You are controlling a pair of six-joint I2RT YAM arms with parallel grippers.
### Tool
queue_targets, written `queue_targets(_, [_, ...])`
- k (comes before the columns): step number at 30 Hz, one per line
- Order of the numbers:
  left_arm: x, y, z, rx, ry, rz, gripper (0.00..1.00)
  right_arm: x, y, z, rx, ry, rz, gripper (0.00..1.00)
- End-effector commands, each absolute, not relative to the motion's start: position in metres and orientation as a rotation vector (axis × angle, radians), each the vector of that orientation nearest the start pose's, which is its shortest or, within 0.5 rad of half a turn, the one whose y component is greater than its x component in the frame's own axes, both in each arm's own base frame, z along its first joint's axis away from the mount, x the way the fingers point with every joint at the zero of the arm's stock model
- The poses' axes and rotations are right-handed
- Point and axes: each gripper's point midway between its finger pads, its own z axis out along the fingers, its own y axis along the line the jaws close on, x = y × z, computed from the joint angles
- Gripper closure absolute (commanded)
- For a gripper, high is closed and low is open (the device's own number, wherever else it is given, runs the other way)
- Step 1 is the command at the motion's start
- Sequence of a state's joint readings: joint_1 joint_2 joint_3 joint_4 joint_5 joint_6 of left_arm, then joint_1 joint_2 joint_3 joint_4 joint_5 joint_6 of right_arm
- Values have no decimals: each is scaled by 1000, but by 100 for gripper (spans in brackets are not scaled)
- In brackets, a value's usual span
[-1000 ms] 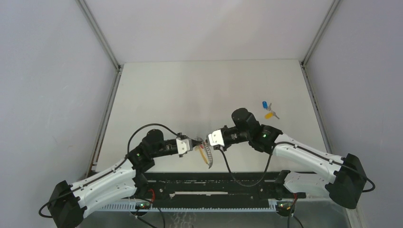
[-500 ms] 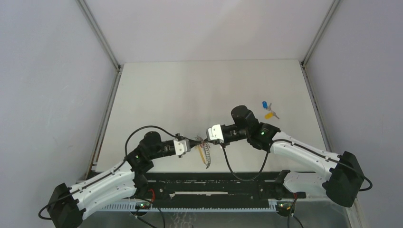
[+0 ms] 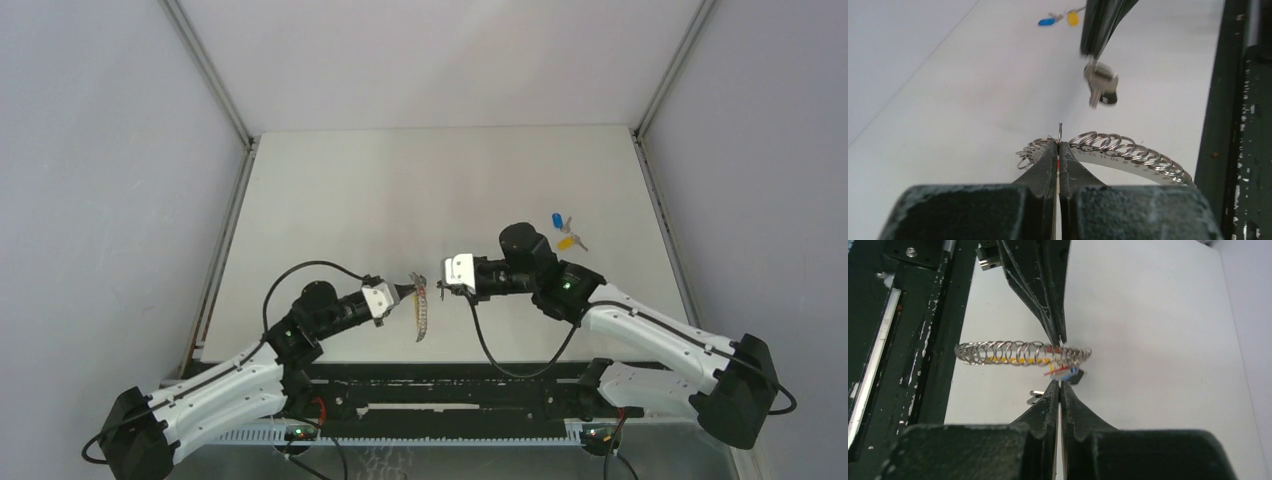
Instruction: Put the keys on the keyring
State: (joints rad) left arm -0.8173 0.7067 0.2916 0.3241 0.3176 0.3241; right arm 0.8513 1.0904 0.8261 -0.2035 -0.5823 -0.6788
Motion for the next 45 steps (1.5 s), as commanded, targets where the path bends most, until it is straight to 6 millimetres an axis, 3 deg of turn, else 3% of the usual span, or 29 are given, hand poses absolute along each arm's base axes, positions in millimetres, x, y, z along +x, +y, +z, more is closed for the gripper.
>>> queue_targets(1, [201,-234,189,904,1315,-545,100,181,291,207,-1479,1388,649,100])
queue_targets(7, [222,-206,195,720,1373,-420,100,186,269,174,-1266,1773,559,100])
queue_targets(12, [233,-184,198,585,1404,-345,100,169,252,138,-1121,2077,512,100])
queue_targets(18, [233,-173,206,514,1389,-329,100,159,241,100,-1071,2261,417,100])
queue_targets(23, [235,-163,208,462,1393,-299,99,177,242,72,-1063,2305,287,100])
queue_targets(29, [237,-158,208,444,1396,-279,100,203,258,44,-991,2375,289,100])
queue_targets(37, [239,-155,205,433,1405,-260,100,240,288,36,-915,2261,303,100])
queue_targets(45, [239,-153,205,420,1404,-253,100,256,298,30,-874,2187,307,100])
